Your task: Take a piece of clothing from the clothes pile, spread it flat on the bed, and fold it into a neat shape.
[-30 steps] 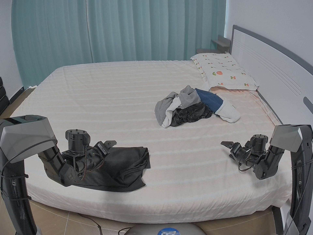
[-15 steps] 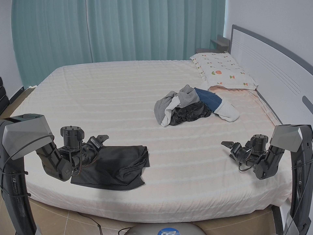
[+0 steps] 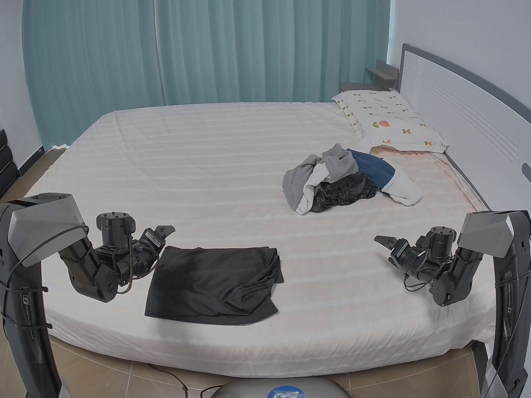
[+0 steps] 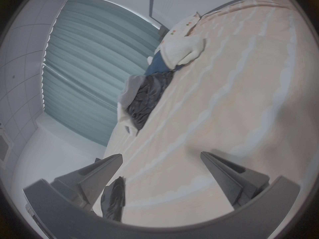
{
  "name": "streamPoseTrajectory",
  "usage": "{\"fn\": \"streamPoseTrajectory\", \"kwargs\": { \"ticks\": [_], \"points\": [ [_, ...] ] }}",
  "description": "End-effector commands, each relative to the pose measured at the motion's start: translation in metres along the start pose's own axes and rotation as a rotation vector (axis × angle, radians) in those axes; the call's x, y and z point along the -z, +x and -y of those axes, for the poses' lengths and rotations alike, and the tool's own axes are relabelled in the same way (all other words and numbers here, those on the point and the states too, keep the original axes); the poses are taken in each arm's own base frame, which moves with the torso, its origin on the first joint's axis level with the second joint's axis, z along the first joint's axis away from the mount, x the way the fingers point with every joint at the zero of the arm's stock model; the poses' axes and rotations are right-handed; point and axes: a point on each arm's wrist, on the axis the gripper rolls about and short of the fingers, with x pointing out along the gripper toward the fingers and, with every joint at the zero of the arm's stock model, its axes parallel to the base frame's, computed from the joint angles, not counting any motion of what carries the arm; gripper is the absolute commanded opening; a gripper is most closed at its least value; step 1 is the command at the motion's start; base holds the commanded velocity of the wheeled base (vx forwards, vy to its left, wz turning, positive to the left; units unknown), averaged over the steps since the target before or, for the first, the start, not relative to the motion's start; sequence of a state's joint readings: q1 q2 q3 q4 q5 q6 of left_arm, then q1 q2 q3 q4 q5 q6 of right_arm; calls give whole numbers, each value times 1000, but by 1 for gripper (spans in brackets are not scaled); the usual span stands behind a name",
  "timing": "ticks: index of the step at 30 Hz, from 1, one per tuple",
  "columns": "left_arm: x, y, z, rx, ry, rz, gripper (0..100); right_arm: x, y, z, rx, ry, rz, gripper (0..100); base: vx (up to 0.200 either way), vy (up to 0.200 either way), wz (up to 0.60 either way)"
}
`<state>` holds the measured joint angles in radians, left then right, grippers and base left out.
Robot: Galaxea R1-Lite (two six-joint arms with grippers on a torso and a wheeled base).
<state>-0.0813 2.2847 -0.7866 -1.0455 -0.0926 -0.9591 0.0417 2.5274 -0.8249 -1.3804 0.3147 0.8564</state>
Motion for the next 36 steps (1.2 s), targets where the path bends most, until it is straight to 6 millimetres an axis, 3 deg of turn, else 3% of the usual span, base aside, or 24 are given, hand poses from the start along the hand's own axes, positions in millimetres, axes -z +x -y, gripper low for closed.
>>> {"fn": "streamPoseTrajectory", "kwargs": {
  "ticks": [1,12,16,20,24,25,30,36],
  "points": [
    [0,1,-2,-4,-2,-2,100,10,-4,-9,-17,-10,-21,100,0,200,0],
    [2,3,-3,-8,-1,-7,100,23,-12,-29,-51,-28,-53,100,0,200,0],
    [3,4,-4,-11,-1,-9,100,31,-23,-53,-88,-48,-80,100,0,200,0],
    [4,4,-4,-10,0,-12,100,55,-30,-73,-99,-84,-127,100,0,200,0],
    [5,4,-4,-11,1,-16,100,74,-33,-83,-80,-172,-146,100,0,200,0],
    [6,5,-5,-13,2,-19,100,85,-32,-84,-27,-276,-137,100,0,0,0],
    [12,7,-6,-18,6,-34,100,105,-30,-86,107,-462,-98,100,0,0,0],
    [17,9,-7,-24,10,-45,100,117,-30,-89,181,-627,-129,100,0,0,0]
  ]
}}
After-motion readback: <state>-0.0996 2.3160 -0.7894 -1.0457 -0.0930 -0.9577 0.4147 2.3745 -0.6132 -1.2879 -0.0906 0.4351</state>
